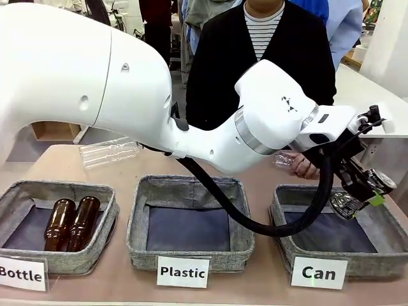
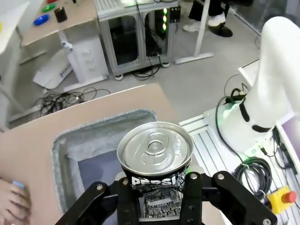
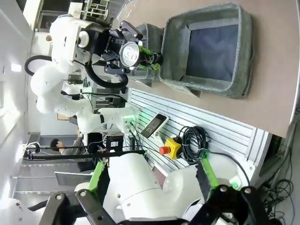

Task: Sort the can waste into the basket.
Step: Pick up the can waste from the table and place it in the right Fabric basket.

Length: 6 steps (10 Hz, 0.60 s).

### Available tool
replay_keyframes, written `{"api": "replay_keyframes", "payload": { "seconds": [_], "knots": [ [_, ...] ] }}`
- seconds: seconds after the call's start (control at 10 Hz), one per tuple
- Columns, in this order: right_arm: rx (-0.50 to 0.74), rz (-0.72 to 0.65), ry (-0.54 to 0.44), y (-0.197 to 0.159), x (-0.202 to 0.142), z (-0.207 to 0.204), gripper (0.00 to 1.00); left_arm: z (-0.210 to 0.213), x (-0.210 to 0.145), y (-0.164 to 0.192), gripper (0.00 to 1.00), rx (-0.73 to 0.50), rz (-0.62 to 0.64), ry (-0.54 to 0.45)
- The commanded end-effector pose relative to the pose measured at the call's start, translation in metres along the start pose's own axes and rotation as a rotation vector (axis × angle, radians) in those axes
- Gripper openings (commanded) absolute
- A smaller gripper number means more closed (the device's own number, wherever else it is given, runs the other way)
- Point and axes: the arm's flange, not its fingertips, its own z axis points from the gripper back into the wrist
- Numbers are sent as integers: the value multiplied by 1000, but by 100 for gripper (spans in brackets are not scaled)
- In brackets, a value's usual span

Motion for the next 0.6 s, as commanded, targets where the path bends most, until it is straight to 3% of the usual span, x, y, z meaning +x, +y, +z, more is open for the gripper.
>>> {"api": "replay_keyframes", "payload": {
  "seconds": [0.0, 0.1, 0.2, 0.5],
  "knots": [
    [-3, -10, -13, 2, 1, -2, 100, -1, 4, 4, 84, 20, -29, 30],
    [-3, -10, -13, 2, 1, -2, 100, 1, 5, 4, 89, 27, -42, 33],
    [-3, -10, -13, 2, 1, -2, 100, 1, 5, 2, 100, 27, -46, 36],
    [-3, -10, -13, 2, 1, -2, 100, 2, 6, 2, 100, 25, -48, 41]
  ]
}}
